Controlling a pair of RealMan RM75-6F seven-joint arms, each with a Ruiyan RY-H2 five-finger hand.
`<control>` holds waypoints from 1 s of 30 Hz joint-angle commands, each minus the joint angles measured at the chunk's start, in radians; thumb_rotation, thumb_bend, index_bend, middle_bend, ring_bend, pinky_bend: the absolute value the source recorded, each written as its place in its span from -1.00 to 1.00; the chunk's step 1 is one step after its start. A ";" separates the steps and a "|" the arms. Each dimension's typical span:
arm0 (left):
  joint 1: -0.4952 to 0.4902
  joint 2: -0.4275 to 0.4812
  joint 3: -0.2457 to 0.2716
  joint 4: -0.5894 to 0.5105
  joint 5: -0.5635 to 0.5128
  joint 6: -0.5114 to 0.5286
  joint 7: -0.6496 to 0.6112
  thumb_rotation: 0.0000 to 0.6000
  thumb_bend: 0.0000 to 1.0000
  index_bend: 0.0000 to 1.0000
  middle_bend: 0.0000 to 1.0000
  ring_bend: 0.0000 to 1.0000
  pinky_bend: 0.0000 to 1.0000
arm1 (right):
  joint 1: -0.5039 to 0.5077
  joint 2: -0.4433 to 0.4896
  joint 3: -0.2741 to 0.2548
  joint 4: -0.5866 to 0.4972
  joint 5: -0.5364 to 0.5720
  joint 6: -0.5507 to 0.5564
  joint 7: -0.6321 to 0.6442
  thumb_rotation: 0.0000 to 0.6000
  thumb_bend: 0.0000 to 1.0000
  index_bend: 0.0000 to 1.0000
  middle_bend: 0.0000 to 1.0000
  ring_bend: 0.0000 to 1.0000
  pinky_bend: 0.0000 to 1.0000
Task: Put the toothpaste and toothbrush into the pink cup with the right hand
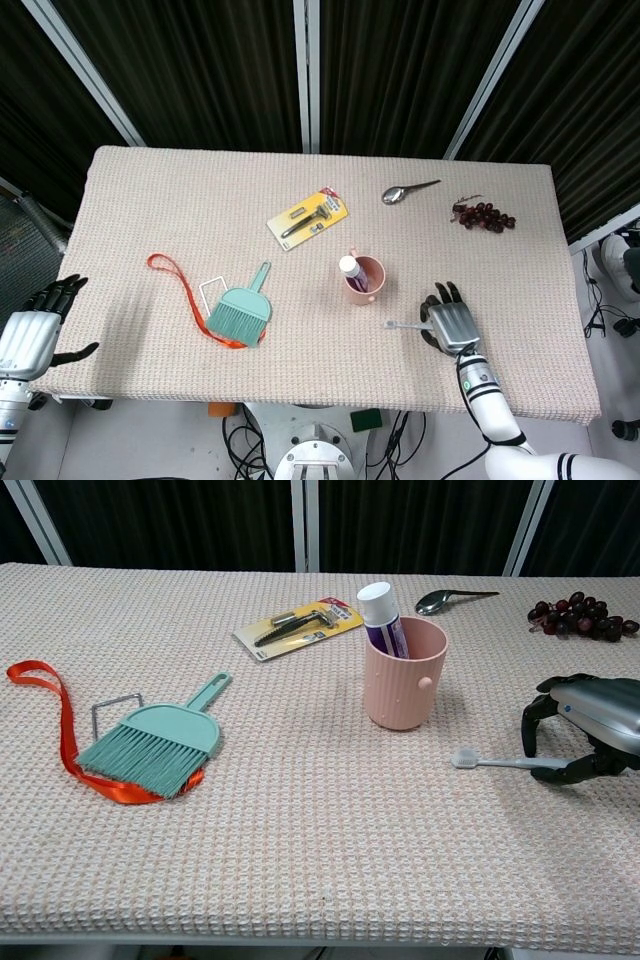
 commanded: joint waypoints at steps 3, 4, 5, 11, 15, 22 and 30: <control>0.000 -0.001 0.000 0.002 0.000 0.000 -0.002 0.74 -0.83 -0.82 -0.84 -0.79 -0.55 | 0.004 -0.002 -0.002 0.001 0.004 -0.003 -0.006 1.00 0.44 0.12 -0.50 -0.94 -1.00; 0.001 -0.001 0.000 0.002 0.000 0.000 -0.002 0.74 -0.83 -0.82 -0.84 -0.79 -0.55 | 0.004 -0.002 -0.003 0.001 0.006 -0.004 -0.007 1.00 0.46 0.12 -0.50 -0.94 -1.00; 0.001 -0.001 0.000 0.002 0.000 0.001 -0.003 0.74 -0.83 -0.82 -0.84 -0.79 -0.55 | 0.005 -0.002 -0.003 0.001 0.007 -0.006 -0.008 1.00 0.47 0.12 -0.50 -0.94 -1.00; 0.001 -0.002 -0.001 0.004 0.001 0.001 -0.005 0.74 -0.83 -0.82 -0.84 -0.79 -0.55 | 0.005 -0.004 -0.006 0.000 0.006 -0.001 -0.007 1.00 0.55 0.20 -0.50 -0.94 -1.00; 0.000 -0.003 0.000 0.004 0.002 0.000 -0.003 0.74 -0.83 -0.82 -0.84 -0.79 -0.55 | 0.000 -0.004 -0.007 -0.001 -0.007 0.011 0.007 1.00 0.56 0.27 -0.49 -0.94 -1.00; -0.001 -0.002 -0.001 0.000 0.003 -0.001 0.000 0.74 -0.83 -0.82 -0.84 -0.79 -0.55 | -0.014 0.007 -0.009 -0.007 -0.041 0.031 0.049 1.00 0.62 0.37 -0.46 -0.94 -1.00; -0.003 -0.002 -0.001 -0.005 0.003 -0.004 0.005 0.74 -0.83 -0.82 -0.84 -0.79 -0.55 | -0.040 0.042 -0.004 -0.028 -0.094 0.064 0.130 1.00 0.65 0.43 -0.39 -0.94 -1.00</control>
